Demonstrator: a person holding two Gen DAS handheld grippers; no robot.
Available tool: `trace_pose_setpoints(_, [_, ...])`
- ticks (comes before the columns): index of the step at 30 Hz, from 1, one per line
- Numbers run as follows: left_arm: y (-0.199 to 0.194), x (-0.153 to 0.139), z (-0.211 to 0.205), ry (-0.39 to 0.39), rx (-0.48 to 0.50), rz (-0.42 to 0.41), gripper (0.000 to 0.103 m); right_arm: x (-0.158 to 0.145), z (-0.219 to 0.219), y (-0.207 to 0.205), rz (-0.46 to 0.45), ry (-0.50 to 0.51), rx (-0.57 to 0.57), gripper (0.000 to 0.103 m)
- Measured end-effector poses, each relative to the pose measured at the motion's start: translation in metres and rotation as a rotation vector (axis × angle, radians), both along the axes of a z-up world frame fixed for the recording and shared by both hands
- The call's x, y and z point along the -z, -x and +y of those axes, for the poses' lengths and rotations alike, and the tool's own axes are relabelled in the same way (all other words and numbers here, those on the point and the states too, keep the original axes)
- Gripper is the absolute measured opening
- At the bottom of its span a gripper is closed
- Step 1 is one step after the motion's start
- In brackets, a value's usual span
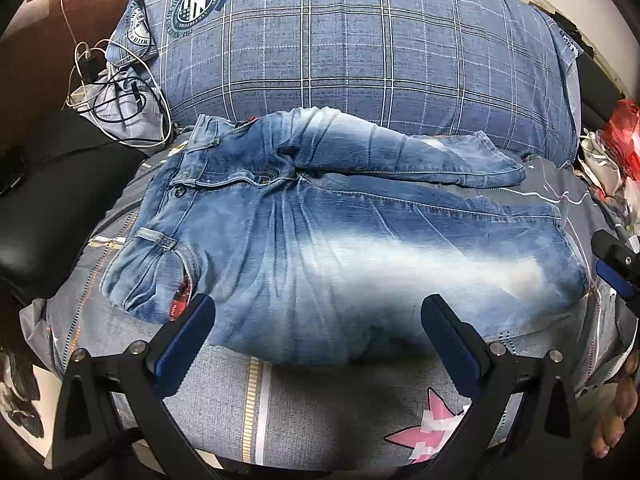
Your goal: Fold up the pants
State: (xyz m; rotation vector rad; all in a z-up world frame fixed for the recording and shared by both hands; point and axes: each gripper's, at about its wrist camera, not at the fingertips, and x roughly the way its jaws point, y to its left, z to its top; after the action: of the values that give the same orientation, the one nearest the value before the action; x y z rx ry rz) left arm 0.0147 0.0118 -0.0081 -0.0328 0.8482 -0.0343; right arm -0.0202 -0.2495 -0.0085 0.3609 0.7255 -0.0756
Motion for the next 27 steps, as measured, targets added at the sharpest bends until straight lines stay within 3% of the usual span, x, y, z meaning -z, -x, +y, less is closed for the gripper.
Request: trace_pose_setpoints(27, [0.0031, -0.0018, -0.0025, -0.033, -0.001, -0.022, 0.103, -0.0018, -0.0034, -0.0012, -0.002, -0.015, -0.007, 0.076])
